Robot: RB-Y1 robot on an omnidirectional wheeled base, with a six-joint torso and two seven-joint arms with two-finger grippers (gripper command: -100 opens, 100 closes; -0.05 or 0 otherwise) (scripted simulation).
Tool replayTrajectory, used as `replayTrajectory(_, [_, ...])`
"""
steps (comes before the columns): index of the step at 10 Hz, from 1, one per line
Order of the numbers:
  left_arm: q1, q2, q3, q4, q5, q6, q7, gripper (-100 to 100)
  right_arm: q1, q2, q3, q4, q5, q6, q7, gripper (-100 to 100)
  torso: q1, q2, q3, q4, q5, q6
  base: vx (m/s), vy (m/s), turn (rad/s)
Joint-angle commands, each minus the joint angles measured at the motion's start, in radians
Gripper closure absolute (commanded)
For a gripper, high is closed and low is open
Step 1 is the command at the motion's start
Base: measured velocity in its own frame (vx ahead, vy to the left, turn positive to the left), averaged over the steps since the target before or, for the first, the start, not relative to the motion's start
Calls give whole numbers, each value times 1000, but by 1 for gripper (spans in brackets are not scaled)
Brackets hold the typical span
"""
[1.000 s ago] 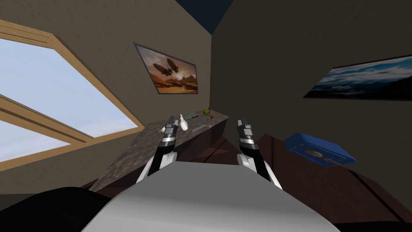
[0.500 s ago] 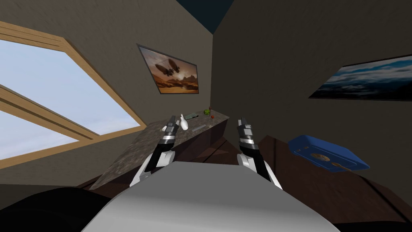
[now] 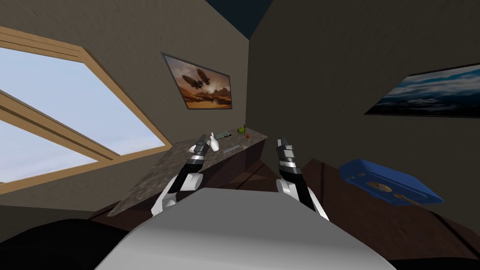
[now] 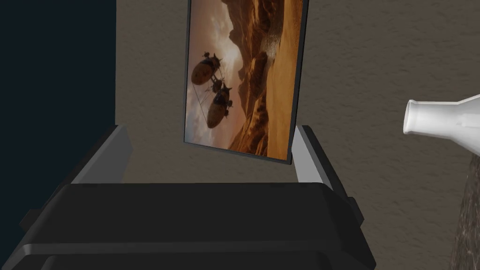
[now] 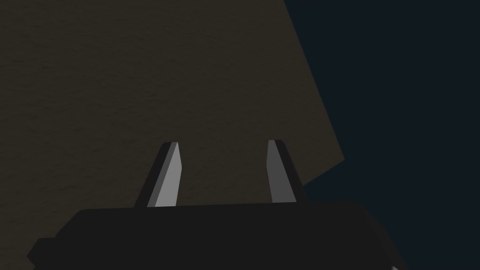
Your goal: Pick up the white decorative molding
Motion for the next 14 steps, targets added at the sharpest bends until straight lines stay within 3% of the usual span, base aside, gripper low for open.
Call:
replayTrajectory(1, [-3, 12, 4, 2, 16, 36, 9, -100, 0, 0, 0, 0, 0, 0, 0, 0, 0, 0, 0, 0, 0, 0, 5, -32, 33])
replayTrajectory(4, [-35, 55, 20, 13, 84, 120, 41, -100, 0, 0, 0, 0, 0, 0, 0, 0, 0, -1, 0, 0, 0, 0, 14, -38, 41])
replayTrajectory(6, [-35, 55, 20, 13, 84, 154, 41, -100, 0, 0, 0, 0, 0, 0, 0, 0, 0, -1, 0, 0, 0, 0, 9, -25, 10])
replayTrajectory(9, [-69, 94, 38, 28, 154, 241, 76, -100, 0, 0, 0, 0, 0, 0, 0, 0, 0, -1, 0, 0, 0, 0, 14, -35, 32])
replayTrajectory(11, [-69, 94, 38, 28, 154, 283, 76, -100, 0, 0, 0, 0, 0, 0, 0, 0, 0, -1, -1, 0, 0, 0, 19, -23, 6])
replayTrajectory(14, [-104, 132, 58, 49, 224, 385, 113, -100, 0, 0, 0, 0, 0, 0, 0, 0, 1, -1, -1, 0, 0, 0, 20, -35, 18])
